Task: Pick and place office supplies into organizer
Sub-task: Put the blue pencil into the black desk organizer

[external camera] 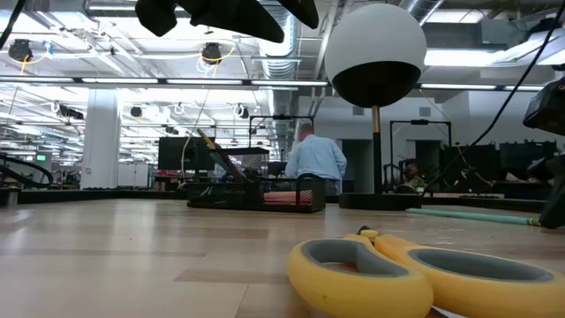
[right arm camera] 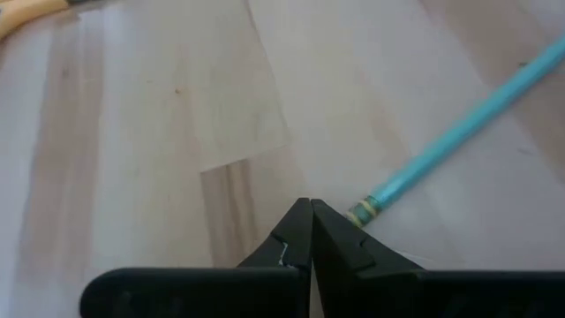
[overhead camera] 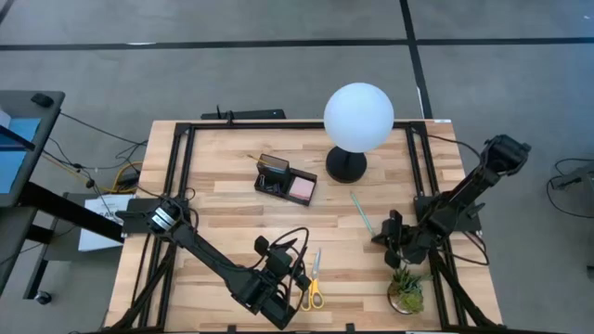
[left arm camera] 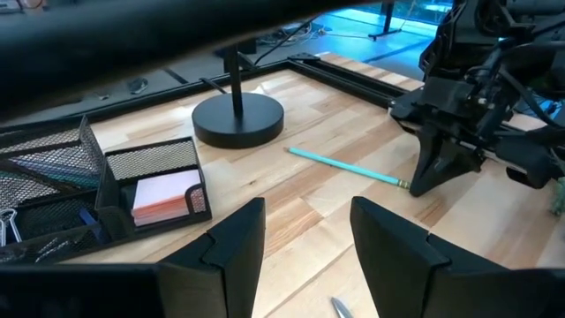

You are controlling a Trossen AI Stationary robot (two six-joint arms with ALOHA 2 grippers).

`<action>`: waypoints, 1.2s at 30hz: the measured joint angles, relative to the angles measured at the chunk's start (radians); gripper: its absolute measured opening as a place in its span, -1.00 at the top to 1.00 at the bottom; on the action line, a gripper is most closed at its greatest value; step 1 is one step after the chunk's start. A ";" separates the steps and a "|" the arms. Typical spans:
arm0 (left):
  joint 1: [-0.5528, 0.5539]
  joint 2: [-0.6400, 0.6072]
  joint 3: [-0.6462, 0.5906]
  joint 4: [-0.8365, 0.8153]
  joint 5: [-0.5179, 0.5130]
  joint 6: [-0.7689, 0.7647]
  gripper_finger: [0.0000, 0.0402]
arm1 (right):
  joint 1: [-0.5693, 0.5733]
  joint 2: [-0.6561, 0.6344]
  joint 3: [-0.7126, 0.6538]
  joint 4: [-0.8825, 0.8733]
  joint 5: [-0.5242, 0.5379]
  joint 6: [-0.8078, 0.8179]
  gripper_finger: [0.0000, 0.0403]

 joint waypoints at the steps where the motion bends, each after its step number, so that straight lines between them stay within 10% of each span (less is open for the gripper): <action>1: 0.001 0.000 0.000 0.000 0.003 0.000 0.18 | 0.000 -0.010 0.000 -0.019 0.002 0.004 1.00; 19: 0.011 0.000 0.000 -0.003 0.013 0.013 0.18 | 0.001 -0.306 -0.011 -0.380 0.203 -0.028 1.00; 28: 0.030 0.000 0.000 -0.003 0.027 0.013 0.18 | 0.062 -0.315 -0.011 -0.341 0.555 0.016 1.00; 36: 0.033 0.000 0.000 -0.001 0.050 0.018 0.18 | 0.017 -0.294 -0.040 -0.353 0.452 0.195 1.00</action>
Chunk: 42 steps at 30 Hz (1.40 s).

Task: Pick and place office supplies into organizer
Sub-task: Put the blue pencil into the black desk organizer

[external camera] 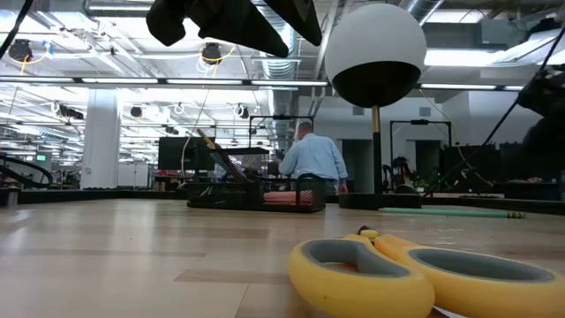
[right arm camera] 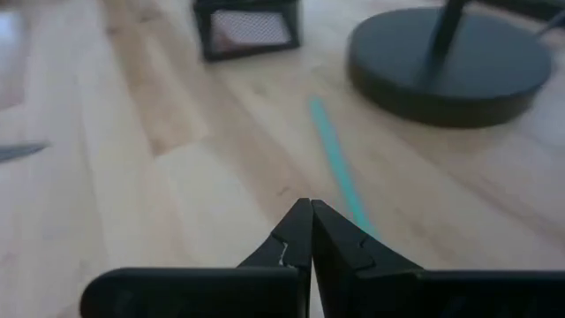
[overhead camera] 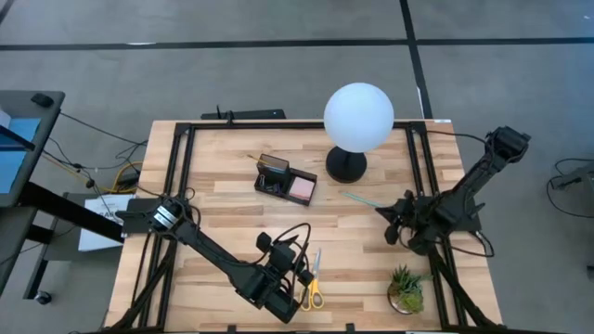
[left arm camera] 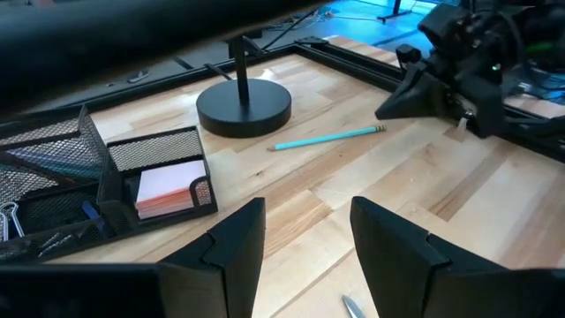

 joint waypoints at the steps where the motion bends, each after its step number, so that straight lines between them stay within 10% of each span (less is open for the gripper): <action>1: 0.000 0.000 0.000 0.000 0.000 0.000 0.18 | -0.022 0.000 0.000 0.000 0.009 -0.004 1.00; 6: 0.000 0.000 0.000 0.001 0.001 0.008 0.18 | -0.166 -0.008 0.000 0.004 -0.009 -0.093 1.00; 13: 0.013 0.000 0.000 0.000 0.000 0.010 0.18 | -0.407 -0.013 0.055 0.004 -0.390 -0.300 1.00; 21: 0.029 0.000 0.000 0.001 0.046 0.026 0.18 | -0.599 -0.013 0.077 0.011 -0.535 -0.472 1.00; 42: 0.027 0.001 0.000 0.008 0.063 0.035 0.18 | -0.657 0.191 0.082 0.311 -0.712 -0.526 1.00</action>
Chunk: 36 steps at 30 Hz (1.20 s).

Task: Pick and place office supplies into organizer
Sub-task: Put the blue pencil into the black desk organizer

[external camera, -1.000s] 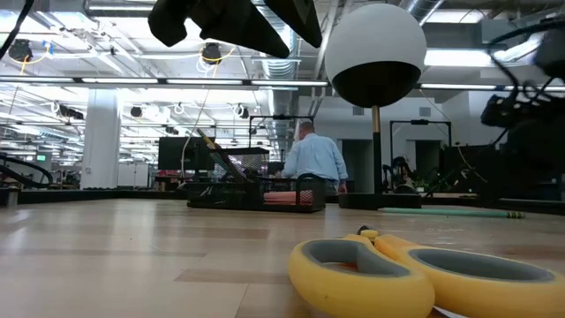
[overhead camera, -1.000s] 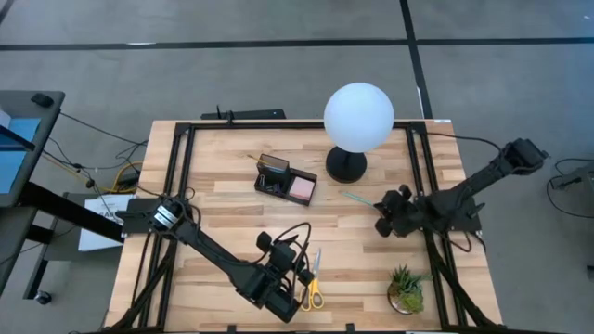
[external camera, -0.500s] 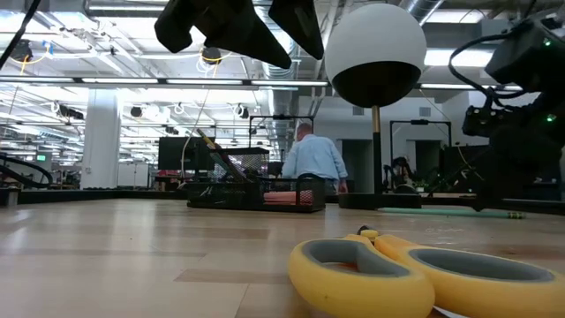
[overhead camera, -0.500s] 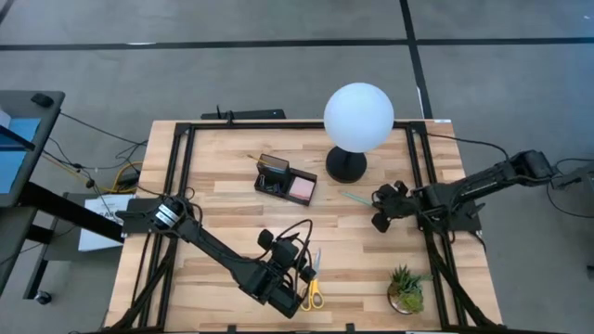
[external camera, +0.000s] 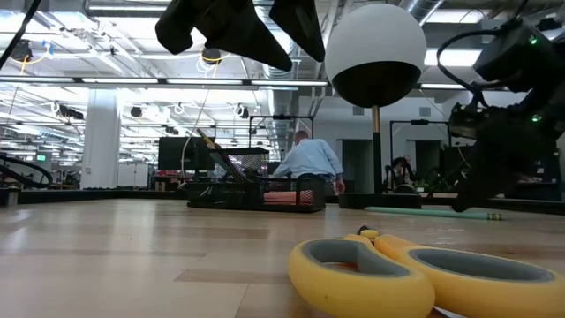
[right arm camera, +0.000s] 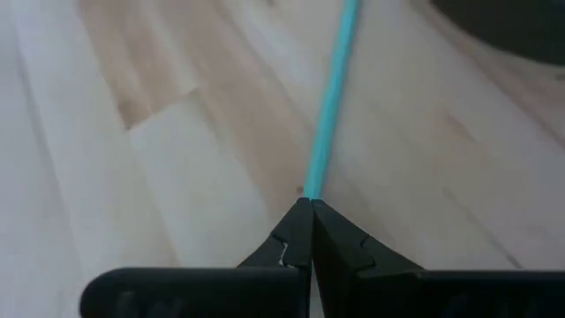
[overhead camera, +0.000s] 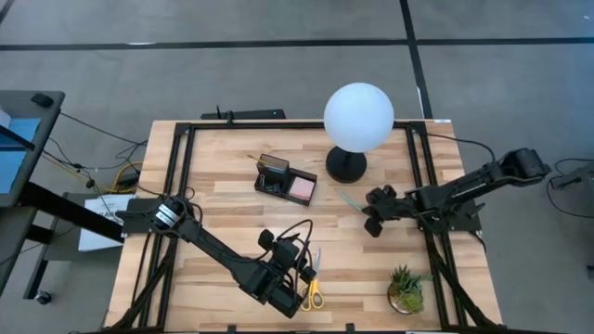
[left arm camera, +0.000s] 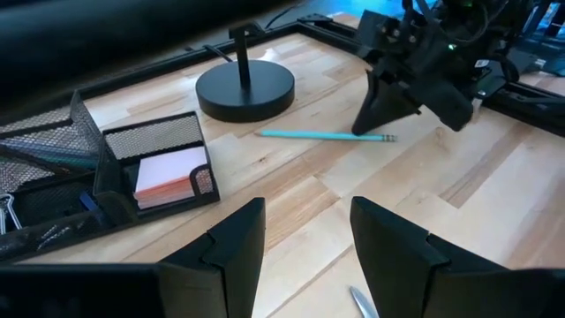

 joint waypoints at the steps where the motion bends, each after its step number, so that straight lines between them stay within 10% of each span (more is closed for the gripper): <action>1: 0.000 0.000 0.000 0.000 0.004 0.000 0.18 | -0.005 0.013 0.000 0.001 0.010 0.018 1.00; 21: 0.000 0.000 0.000 0.000 0.018 0.000 0.18 | -0.052 0.064 -0.003 0.070 -0.042 -0.098 0.85; 36: 0.005 0.000 0.000 0.020 0.088 -0.009 0.18 | 0.000 0.067 -0.006 0.328 -0.188 -0.672 0.33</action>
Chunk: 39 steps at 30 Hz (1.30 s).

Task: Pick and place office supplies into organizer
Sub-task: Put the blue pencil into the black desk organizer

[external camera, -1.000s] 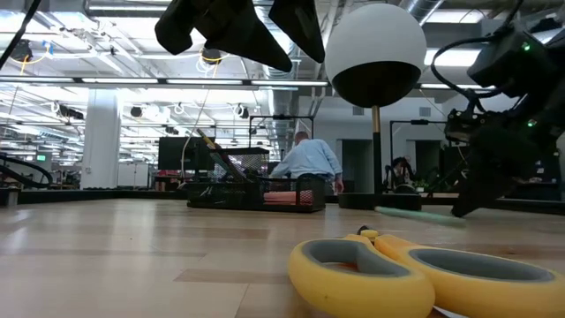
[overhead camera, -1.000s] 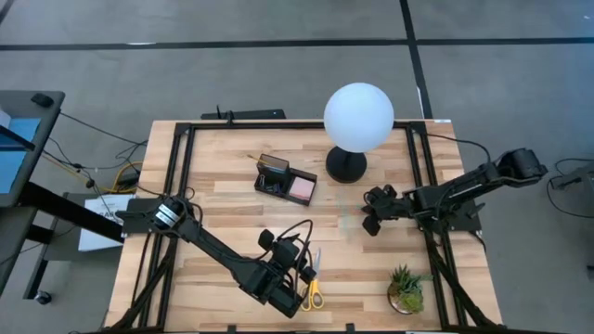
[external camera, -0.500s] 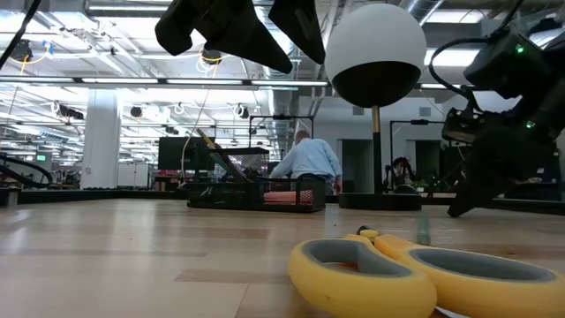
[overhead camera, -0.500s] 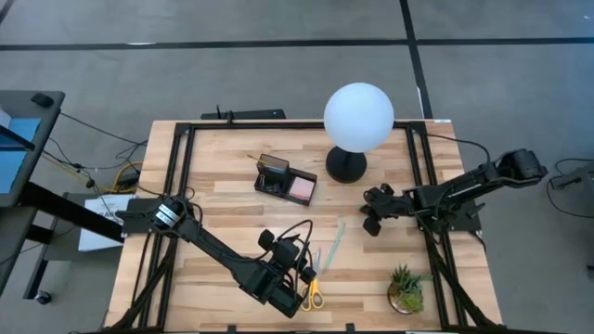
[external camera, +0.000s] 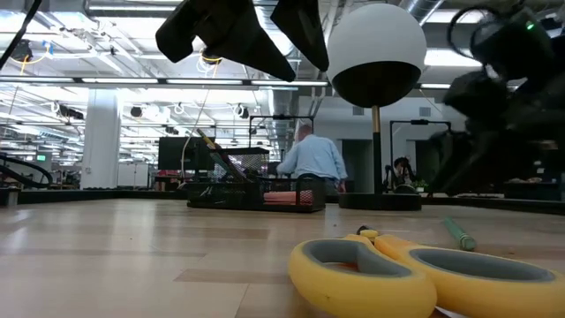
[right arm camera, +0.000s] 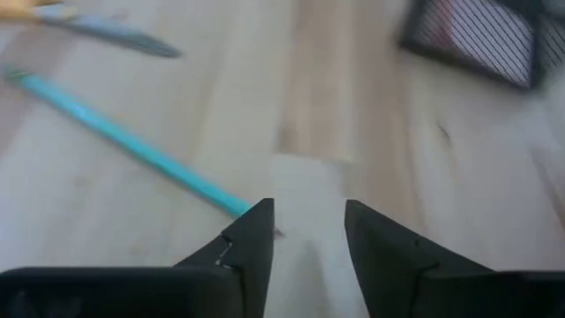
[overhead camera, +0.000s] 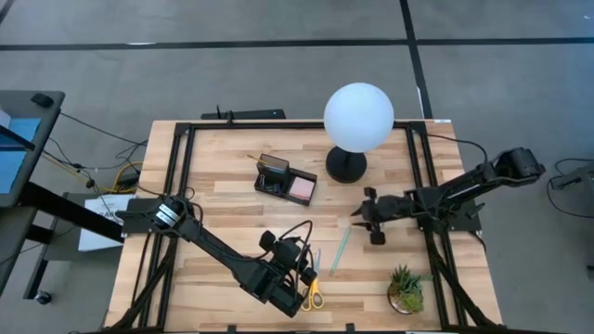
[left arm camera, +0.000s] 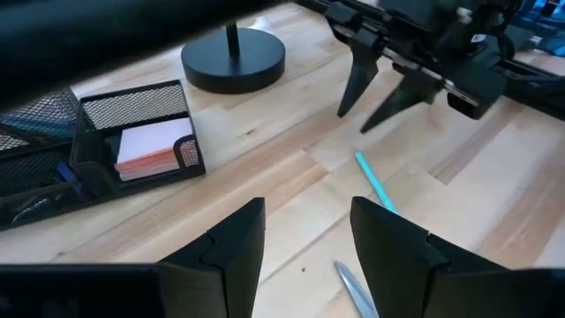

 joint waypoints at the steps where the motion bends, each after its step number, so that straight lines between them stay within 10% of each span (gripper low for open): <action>1: 0.000 0.000 0.000 0.005 -0.001 0.000 0.18 | 0.009 0.000 0.000 0.015 -0.012 -0.042 0.30; 13: 0.002 0.000 0.000 0.007 0.000 -0.001 0.18 | 0.052 0.031 0.003 0.167 -0.217 -0.342 0.18; 24: 0.002 0.000 0.000 0.018 0.048 -0.001 0.18 | -0.004 0.392 0.099 0.359 -0.310 -0.362 0.23; 39: 0.002 0.000 0.000 0.041 0.073 0.012 0.18 | -0.166 0.640 0.137 0.499 -0.757 -0.586 0.44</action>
